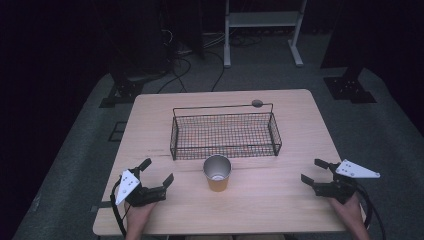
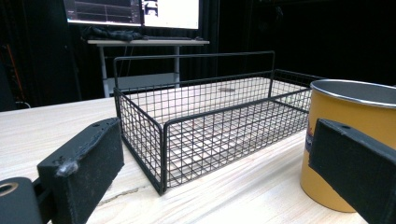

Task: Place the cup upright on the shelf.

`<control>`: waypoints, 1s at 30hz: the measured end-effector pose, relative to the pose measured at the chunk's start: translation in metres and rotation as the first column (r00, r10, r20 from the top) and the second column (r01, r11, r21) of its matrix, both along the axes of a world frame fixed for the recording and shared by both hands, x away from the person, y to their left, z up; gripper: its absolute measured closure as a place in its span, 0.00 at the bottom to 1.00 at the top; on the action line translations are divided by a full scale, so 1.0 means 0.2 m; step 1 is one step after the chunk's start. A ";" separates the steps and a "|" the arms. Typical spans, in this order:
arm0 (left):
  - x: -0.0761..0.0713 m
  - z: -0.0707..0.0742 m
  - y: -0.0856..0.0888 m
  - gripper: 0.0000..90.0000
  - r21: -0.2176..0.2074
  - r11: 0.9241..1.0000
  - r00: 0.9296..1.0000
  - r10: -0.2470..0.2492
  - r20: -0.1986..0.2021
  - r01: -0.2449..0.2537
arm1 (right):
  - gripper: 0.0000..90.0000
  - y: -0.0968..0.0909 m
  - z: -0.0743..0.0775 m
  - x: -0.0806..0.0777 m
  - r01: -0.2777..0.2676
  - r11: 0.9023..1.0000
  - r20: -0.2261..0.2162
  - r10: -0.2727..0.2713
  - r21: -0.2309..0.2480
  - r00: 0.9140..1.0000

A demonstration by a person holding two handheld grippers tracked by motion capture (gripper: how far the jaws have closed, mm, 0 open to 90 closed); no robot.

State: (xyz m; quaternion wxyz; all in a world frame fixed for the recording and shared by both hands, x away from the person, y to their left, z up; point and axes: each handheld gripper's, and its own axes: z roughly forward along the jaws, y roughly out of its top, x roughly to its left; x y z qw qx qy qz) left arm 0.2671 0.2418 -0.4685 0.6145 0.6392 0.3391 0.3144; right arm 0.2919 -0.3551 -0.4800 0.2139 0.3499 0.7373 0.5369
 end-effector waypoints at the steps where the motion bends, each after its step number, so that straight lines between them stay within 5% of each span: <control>1: 0.00 0.00 0.00 0.03 0.001 1.000 1.000 -0.003 -0.001 0.003 | 0.15 0.00 0.00 0.00 0.000 1.000 0.000 0.000 0.000 1.000; 30: -0.02 0.01 -0.09 0.02 0.043 0.996 0.996 -0.085 0.015 0.084 | 0.15 0.00 0.00 0.00 0.005 1.000 -0.002 -0.005 -0.004 1.000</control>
